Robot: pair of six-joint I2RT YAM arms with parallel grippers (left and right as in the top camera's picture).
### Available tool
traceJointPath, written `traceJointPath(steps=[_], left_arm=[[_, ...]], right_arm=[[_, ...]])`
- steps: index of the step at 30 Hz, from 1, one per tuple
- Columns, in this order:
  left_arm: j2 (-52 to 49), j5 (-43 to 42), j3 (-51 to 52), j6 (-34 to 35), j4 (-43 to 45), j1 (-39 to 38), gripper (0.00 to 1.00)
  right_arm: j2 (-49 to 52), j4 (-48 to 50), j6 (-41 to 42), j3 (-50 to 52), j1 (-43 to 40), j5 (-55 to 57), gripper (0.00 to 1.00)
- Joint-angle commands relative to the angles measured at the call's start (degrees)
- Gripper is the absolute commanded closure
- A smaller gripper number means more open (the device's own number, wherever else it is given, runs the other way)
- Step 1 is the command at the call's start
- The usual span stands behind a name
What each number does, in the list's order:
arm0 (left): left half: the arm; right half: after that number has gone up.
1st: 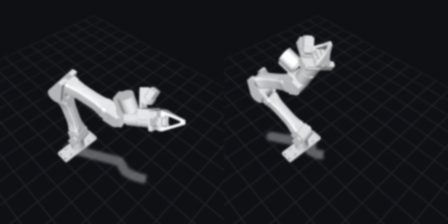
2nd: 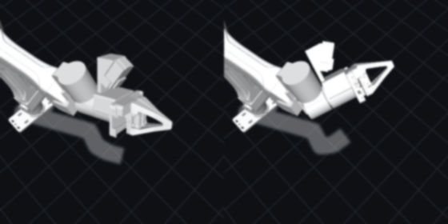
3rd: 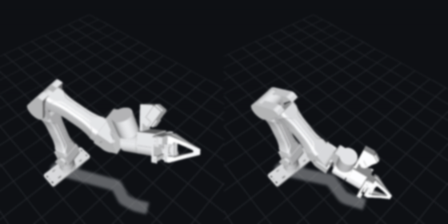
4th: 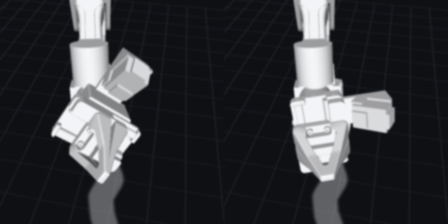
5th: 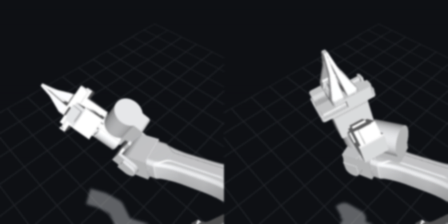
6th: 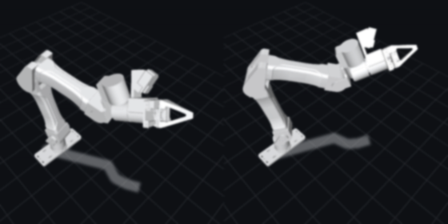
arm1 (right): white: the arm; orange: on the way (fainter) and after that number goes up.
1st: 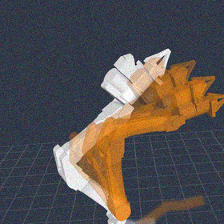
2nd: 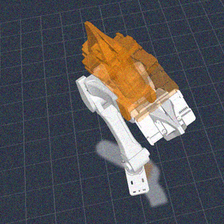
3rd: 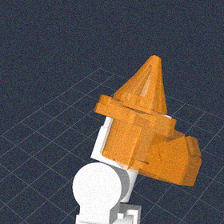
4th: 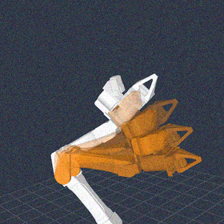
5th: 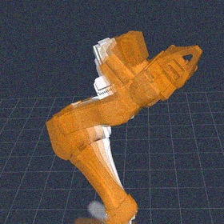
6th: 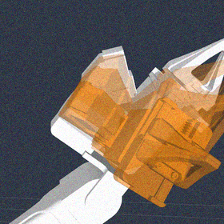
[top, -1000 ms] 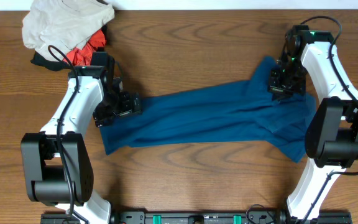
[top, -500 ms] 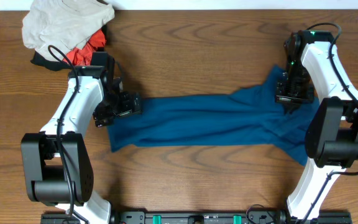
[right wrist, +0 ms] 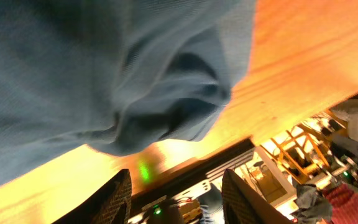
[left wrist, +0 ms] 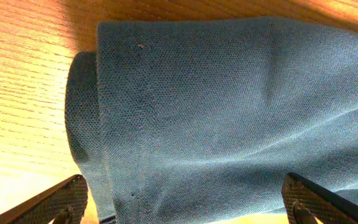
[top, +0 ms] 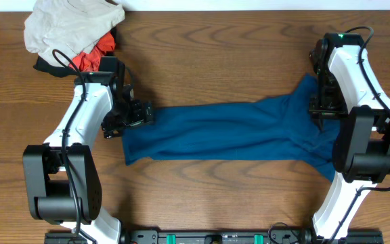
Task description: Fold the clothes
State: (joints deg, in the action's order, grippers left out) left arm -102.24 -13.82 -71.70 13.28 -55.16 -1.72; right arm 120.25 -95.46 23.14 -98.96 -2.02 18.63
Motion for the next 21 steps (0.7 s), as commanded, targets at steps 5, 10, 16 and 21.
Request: traceJointPath(steps=[5, 10, 16, 21], left_arm=[[-0.66, -0.5, 0.35, -0.57, 0.13, -0.09, 0.0], [-0.66, -0.55, 0.35, -0.52, 0.44, -0.09, 0.0], [-0.66, -12.04, 0.35, -2.01, -0.68, -0.28, 0.03], [-0.61, -16.59, 0.35, -6.23, -0.52, -2.29, 0.09]], right_arm=[[-1.53, 4.83, -1.73, -1.11, -0.11, -5.14, 0.57], [-1.53, 12.15, -23.21, -1.11, 1.18, -34.73, 0.57], [-1.53, 13.66, -37.48, -1.09, 4.28, -56.54, 0.5], [-1.53, 15.02, -37.57, -0.61, 8.04, -55.93, 0.49]])
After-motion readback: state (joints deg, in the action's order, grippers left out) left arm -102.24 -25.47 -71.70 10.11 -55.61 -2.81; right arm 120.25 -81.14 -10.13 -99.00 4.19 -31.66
